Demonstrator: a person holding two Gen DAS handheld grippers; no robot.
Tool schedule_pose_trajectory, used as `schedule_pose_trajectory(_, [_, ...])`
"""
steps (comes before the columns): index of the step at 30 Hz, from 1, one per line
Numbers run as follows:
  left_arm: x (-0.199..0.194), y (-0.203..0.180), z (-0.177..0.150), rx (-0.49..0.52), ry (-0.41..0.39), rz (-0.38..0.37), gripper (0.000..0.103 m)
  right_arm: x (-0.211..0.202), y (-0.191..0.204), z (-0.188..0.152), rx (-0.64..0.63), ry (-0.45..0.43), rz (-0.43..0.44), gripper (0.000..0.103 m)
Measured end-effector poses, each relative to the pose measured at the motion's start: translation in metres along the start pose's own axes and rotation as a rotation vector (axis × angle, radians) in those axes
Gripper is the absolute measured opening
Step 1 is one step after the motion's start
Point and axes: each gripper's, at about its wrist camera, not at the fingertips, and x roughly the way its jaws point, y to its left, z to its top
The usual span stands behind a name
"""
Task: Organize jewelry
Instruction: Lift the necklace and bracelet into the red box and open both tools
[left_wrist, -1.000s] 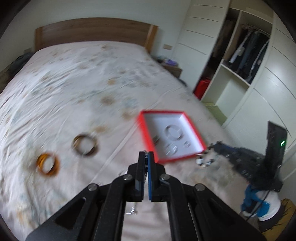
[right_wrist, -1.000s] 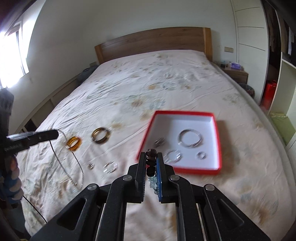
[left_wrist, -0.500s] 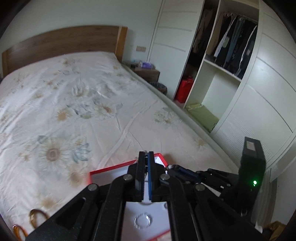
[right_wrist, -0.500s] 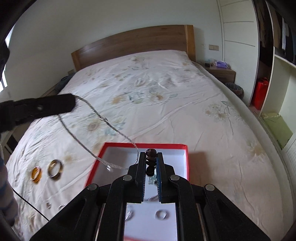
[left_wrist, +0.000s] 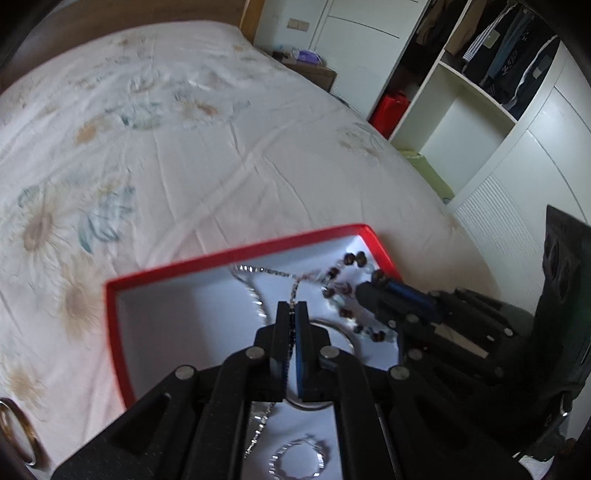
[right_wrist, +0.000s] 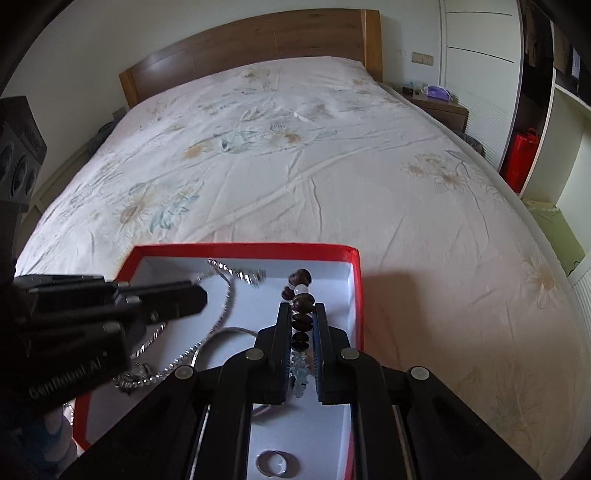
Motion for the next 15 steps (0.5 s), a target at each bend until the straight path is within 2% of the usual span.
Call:
schedule_pose_trajectory(2, [-0.004, -0.005, -0.001, 0.005, 0.002, -0.039, 0.002, -0.002, -0.001, -0.002, -0.005, -0.002, -0.011, 0.011])
schedule_pose_trajectory(5, [-0.008, -0.013, -0.006, 0.039, 0.025, -0.072, 0.002, -0.008, -0.002, -0.003, -0.010, -0.008, -0.023, 0.021])
schedule_pose_trajectory(7, [-0.009, -0.017, -0.011, 0.047, 0.042, -0.099, 0.004, -0.013, -0.004, -0.002, -0.007, -0.011, -0.016, 0.024])
schedule_pose_trajectory(10, [-0.014, -0.020, -0.013, 0.057, 0.058, -0.099, 0.007, -0.021, -0.003, -0.002, -0.021, -0.018, -0.021, 0.033])
schedule_pose_trajectory(12, [-0.022, -0.019, -0.015, 0.048, 0.057, -0.089, 0.019, -0.029, -0.001, -0.003, -0.021, -0.028, -0.015, 0.035])
schedule_pose_trajectory(15, [-0.038, -0.013, -0.015, 0.035, 0.028, -0.057, 0.025, -0.040, 0.003, -0.004, -0.029, -0.036, -0.008, 0.035])
